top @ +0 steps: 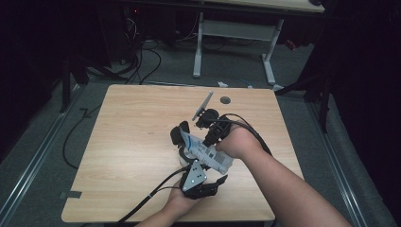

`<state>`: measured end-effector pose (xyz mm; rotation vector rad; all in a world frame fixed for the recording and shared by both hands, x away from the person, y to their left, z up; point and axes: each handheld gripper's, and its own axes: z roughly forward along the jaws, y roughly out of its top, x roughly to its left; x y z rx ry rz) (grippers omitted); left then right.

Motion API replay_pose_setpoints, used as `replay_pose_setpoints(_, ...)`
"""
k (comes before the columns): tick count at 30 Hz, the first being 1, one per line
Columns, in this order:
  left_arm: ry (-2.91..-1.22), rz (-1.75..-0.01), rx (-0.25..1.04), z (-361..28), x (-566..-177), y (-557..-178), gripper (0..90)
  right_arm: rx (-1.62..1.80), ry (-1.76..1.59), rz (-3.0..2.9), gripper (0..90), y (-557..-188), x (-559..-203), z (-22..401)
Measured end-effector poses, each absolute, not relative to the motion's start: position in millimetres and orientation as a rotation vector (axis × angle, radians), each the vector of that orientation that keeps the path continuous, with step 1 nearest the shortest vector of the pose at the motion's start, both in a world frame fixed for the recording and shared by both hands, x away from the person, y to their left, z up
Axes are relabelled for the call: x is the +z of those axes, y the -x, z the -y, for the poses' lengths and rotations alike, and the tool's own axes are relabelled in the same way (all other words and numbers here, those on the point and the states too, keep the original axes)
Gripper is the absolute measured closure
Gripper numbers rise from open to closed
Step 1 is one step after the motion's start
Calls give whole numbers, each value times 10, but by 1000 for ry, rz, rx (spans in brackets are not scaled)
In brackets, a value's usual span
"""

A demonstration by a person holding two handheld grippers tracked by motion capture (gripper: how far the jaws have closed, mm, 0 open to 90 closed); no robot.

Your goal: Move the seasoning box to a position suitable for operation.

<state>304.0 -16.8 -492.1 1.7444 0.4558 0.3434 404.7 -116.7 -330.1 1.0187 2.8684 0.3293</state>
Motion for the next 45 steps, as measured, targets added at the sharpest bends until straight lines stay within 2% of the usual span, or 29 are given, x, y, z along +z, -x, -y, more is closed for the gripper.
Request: replay_pose_setpoints(45,-1740,-455,340,175,-4920,-3049,429,327,-1005,-2867,900,-4075,-3315,1167)
